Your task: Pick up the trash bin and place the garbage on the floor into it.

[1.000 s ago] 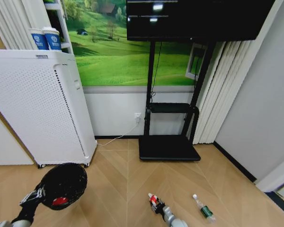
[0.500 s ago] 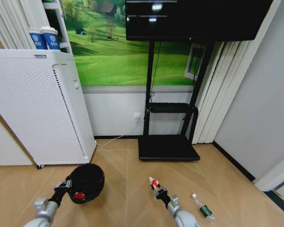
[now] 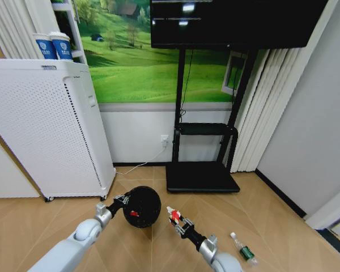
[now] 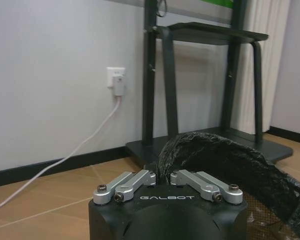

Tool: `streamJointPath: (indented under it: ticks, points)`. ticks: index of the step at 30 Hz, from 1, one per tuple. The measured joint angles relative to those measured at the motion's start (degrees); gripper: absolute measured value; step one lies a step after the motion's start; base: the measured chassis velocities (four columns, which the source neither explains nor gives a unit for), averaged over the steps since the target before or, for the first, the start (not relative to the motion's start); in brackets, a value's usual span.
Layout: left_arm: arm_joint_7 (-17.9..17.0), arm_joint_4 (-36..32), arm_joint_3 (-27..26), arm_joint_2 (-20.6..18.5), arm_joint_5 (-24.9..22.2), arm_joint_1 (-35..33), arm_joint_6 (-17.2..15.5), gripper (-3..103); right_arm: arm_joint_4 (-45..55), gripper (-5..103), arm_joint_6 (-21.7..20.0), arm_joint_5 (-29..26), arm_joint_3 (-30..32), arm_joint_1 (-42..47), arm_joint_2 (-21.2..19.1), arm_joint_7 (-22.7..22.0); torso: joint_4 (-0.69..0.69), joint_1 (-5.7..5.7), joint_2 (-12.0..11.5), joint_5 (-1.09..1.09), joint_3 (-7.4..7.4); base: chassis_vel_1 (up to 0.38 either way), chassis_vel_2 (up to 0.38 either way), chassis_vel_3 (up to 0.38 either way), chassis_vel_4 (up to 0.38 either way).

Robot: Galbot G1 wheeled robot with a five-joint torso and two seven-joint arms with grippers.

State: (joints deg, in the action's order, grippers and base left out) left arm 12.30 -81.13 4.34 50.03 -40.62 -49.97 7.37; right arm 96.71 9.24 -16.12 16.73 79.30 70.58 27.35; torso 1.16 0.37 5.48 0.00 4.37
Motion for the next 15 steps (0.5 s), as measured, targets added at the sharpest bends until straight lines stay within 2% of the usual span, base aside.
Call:
streamJointPath:
  ticks: [2, 6, 9, 13, 15]
  points:
    - [0.4, 1.7, 3.9, 1.8, 0.0, 3.0, 0.1, 7, 0.1, 39, 1.0, 0.0, -0.4, -0.1, 0.1, 1.2, 0.0, 0.0, 0.0, 0.01, 0.0, 0.0, 0.0, 0.0, 0.0]
    - [0.5, 3.2, 7.0, 3.7, 0.2, 5.2, 0.1, 7, 0.1, 39, 1.5, 0.4, -0.8, -0.2, 0.3, 0.9, 0.0, 0.0, 0.0, 0.01, 0.0, 0.0, 0.0, 0.0, 0.0]
    - [0.7, 4.2, 11.7, 6.0, -0.1, 7.9, 0.0, 7, 0.0, 39, 2.1, 0.7, -1.3, -0.8, 0.6, -0.9, 0.01, -0.01, 0.0, 0.0, 0.0, 0.0, 0.0, 0.0, 0.0]
    - [0.9, 3.5, 13.9, 6.7, -0.8, 8.6, -0.2, 7, -1.3, 39, 2.6, 1.2, -1.3, -1.4, 0.8, -1.9, 0.01, -0.01, 0.0, 0.01, 0.0, 0.0, 0.0, 0.0, 0.0]
    - [1.0, 2.5, 14.6, 7.1, -0.9, 8.6, -0.5, 7, -2.2, 39, 2.8, 2.3, -1.2, -1.9, 1.2, -4.0, 0.0, -0.01, 0.0, 0.01, -0.01, 0.0, 0.0, 0.0, 0.0]
